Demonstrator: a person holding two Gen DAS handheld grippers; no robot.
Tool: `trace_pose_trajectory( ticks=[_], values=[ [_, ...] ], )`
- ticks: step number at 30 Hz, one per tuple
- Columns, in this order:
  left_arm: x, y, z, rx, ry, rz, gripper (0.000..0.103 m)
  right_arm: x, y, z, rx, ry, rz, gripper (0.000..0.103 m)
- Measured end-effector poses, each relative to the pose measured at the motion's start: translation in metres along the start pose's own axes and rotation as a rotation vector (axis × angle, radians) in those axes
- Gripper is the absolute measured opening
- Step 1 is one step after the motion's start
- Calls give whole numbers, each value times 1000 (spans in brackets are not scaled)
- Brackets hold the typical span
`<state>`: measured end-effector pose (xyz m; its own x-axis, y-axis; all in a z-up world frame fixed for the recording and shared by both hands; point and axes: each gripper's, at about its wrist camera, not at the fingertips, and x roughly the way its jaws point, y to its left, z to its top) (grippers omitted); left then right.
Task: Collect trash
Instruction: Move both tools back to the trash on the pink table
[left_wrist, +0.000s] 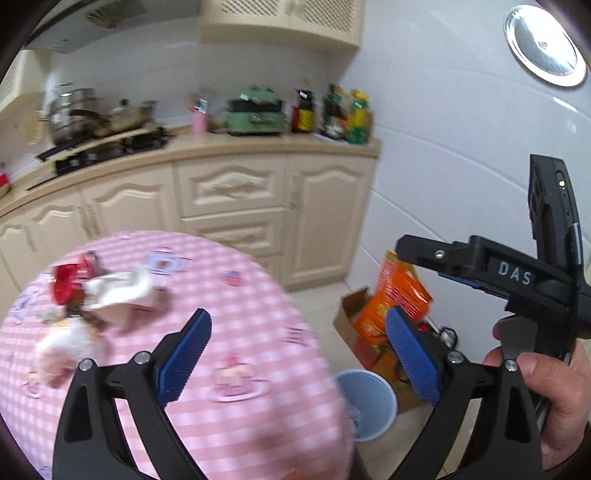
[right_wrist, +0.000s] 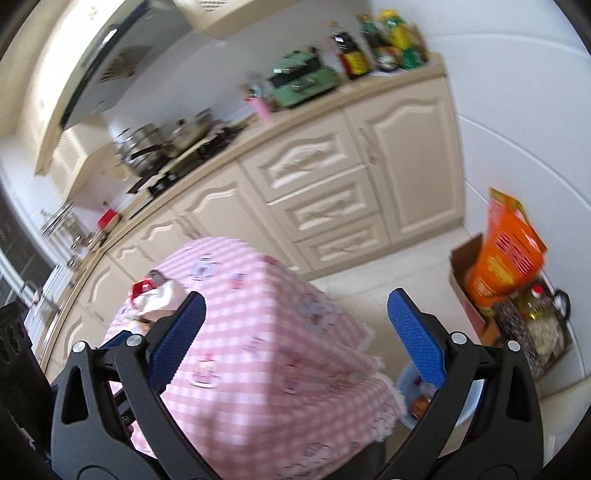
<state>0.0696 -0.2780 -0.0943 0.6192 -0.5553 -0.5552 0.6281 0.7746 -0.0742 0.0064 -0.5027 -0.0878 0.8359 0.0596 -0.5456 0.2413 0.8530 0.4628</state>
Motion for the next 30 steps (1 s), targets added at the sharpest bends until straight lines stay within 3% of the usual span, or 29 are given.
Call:
trace_pose_trajectory(
  ticks=[11, 19, 30],
  values=[
    [-53, 101, -9, -105, -67, 139, 94, 27, 113, -3, -162, 37, 95, 97],
    [-70, 163, -25, -131, -71, 228, 94, 45, 163, -13, -230, 64, 136, 97],
    [-35, 229, -49, -72, 63, 320, 94, 81, 180, -29, -252, 128, 147, 97]
  ],
)
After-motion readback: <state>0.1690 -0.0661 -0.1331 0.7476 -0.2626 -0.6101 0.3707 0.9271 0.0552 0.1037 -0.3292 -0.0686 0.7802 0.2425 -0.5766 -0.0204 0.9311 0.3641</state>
